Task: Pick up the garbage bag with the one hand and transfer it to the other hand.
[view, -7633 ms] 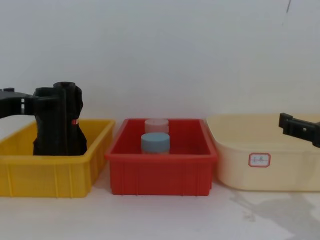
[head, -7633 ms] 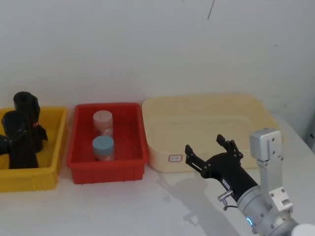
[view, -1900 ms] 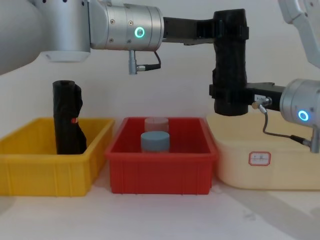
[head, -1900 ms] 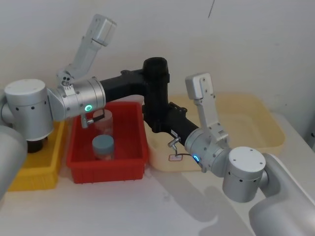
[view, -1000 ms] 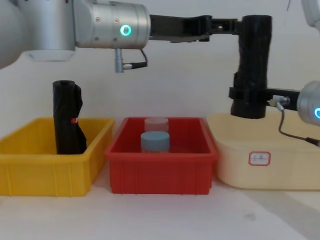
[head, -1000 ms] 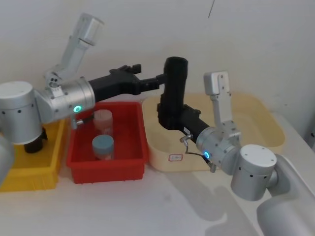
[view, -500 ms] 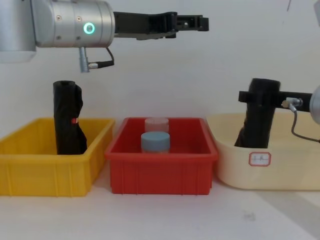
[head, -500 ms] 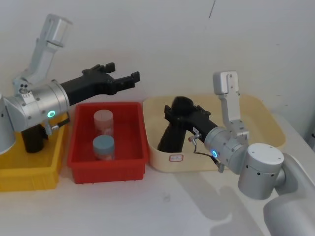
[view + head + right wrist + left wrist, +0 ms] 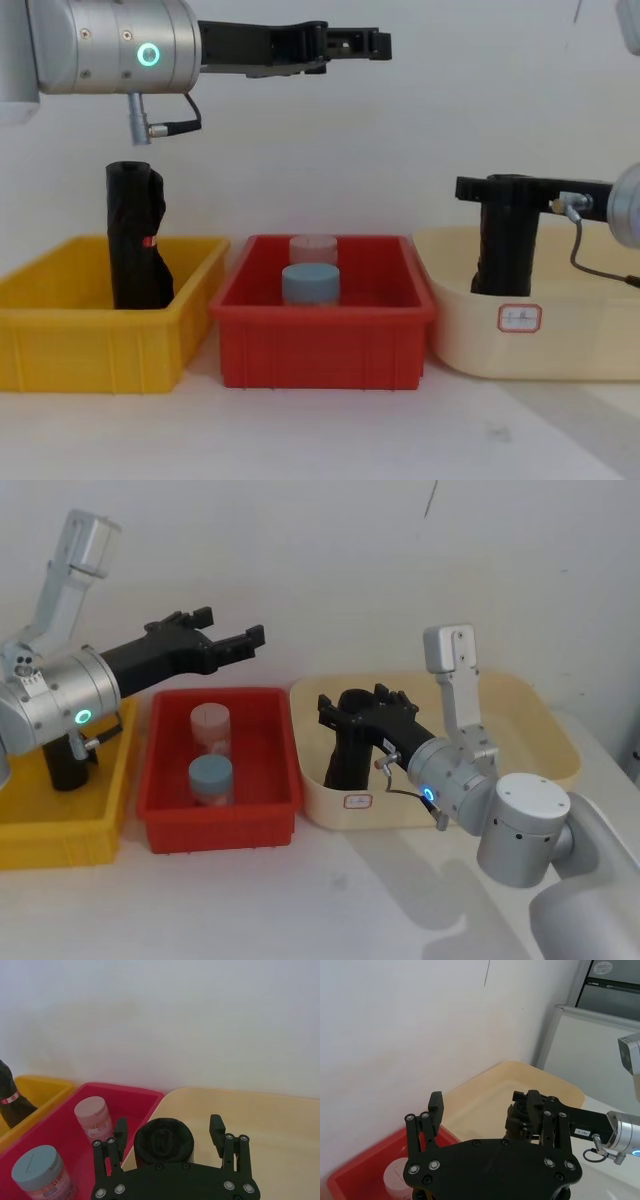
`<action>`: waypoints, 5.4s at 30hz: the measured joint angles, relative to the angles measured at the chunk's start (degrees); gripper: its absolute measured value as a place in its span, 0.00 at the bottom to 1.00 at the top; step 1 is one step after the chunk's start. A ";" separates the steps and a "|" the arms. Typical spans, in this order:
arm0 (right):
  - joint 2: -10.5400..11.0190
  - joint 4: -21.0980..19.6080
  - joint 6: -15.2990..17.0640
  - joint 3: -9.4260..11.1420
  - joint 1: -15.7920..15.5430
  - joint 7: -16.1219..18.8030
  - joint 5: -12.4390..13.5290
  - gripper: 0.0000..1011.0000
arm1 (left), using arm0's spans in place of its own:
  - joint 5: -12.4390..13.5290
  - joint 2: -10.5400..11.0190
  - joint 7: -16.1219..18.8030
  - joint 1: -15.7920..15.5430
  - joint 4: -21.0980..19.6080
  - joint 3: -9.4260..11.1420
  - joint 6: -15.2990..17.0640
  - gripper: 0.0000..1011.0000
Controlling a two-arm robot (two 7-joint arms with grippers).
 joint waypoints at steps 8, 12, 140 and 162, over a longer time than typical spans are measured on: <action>-0.02 -0.78 -0.02 0.02 -0.12 0.04 0.00 0.99 | -0.13 0.44 0.37 0.45 -0.74 -0.26 0.12 0.99; 0.09 -1.81 -0.22 0.09 -0.31 -0.03 -0.01 0.99 | -0.16 0.57 0.46 0.59 -0.94 -0.34 0.14 0.99; 1.71 -6.66 22.13 -17.93 5.31 -2.01 -7.22 0.99 | 1.92 3.68 20.47 11.75 -11.52 -3.88 6.90 0.99; -2.57 1.04 21.05 -20.53 8.18 -0.69 -8.92 0.99 | 1.92 3.69 20.47 11.75 -11.52 -3.88 6.90 0.99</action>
